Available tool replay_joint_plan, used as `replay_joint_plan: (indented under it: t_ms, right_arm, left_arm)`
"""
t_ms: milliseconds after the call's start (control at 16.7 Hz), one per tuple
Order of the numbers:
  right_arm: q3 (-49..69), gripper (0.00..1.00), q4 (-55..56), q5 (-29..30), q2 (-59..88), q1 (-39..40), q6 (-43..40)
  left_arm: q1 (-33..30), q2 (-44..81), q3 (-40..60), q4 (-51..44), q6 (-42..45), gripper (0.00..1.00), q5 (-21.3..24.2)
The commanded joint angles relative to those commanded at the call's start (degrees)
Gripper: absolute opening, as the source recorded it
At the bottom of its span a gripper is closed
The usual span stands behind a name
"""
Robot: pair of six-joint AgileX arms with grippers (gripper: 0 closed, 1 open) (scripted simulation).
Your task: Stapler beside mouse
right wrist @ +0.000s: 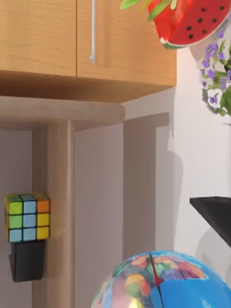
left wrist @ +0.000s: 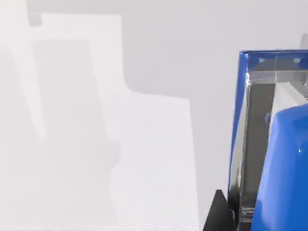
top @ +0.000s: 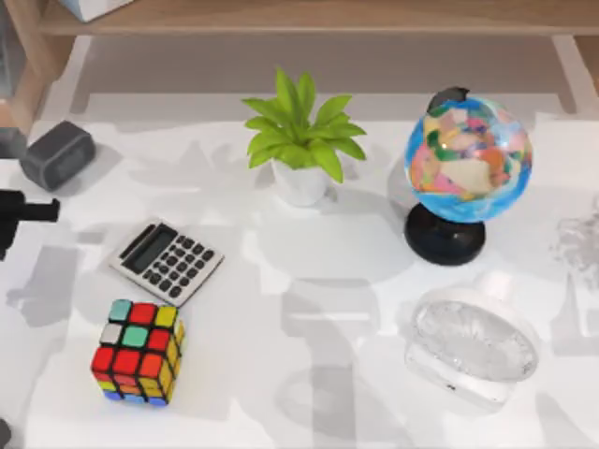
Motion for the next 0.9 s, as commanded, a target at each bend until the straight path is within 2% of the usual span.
replay_joint_plan:
  t_ms: [600,900]
  right_arm:
    - [0.0,1.00,0.0,0.0,0.0,0.0,0.0]
    - [0.0,1.00,0.0,0.0,0.0,0.0,0.0]
  left_arm:
    - [0.2,2.8,-2.7,1.1,0.1,0.00,0.0]
    - [0.2,2.8,-2.7,1.1,0.1,0.38,0.0]
